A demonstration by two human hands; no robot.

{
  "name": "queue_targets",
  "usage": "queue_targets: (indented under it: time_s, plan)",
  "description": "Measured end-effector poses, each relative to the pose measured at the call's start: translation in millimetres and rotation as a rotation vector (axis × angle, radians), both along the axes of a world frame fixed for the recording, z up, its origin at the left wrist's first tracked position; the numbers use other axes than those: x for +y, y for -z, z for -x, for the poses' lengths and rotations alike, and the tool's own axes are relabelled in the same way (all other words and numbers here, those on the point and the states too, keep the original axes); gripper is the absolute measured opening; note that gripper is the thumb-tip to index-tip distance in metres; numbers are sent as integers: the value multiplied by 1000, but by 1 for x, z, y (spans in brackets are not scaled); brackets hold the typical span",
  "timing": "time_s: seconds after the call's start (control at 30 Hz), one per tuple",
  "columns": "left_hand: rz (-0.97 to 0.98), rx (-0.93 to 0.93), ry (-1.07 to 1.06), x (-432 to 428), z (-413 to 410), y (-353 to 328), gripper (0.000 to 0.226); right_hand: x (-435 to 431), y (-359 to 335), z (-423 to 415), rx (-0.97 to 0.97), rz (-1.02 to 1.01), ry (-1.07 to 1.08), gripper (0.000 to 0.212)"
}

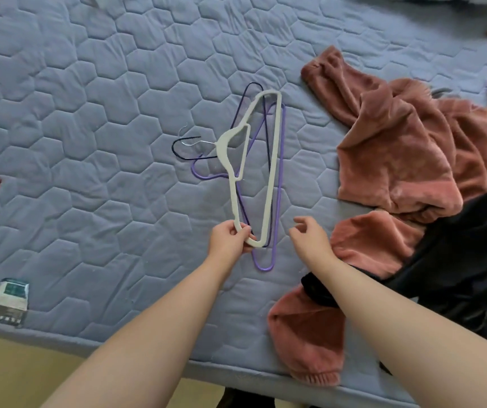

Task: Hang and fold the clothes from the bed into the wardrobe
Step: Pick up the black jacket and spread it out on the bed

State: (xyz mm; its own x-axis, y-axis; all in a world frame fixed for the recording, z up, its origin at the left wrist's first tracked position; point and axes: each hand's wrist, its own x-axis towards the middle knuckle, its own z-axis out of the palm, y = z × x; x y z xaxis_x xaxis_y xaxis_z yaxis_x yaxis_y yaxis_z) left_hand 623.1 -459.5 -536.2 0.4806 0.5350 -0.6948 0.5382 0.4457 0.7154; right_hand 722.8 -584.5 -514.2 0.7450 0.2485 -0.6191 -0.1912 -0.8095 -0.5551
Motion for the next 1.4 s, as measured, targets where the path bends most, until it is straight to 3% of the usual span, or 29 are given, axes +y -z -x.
queue_targets:
  time_s: [0.17,0.33,0.53,0.73,0.97,1.1,1.17,1.3,1.4]
  plan:
    - [-195,-65,133,-5,-2,-22,22,9,-29,-27,-3,-118,156,35]
    - [-322,-106,200,-19,-11,-43,20,5,-49,-35,131,-242,248,32]
    - [-113,-187,238,-31,-12,-55,20,15,-55,-38,431,-275,219,49]
    - [5,-164,322,-16,2,-47,20,57,-49,-42,447,-99,33,87]
    - [62,-131,371,-6,8,-41,7,77,-28,-34,363,28,12,84]
    - [168,-81,413,1,10,-43,19,73,-28,-34,276,84,-57,60]
    - [141,-41,347,7,6,-45,30,65,-31,-38,163,154,-71,56]
    - [102,-134,-102,33,-19,-57,65,40,-47,-57,62,252,-195,55]
    - [99,-228,-198,48,-48,-72,52,27,-57,-69,-23,343,-316,53]
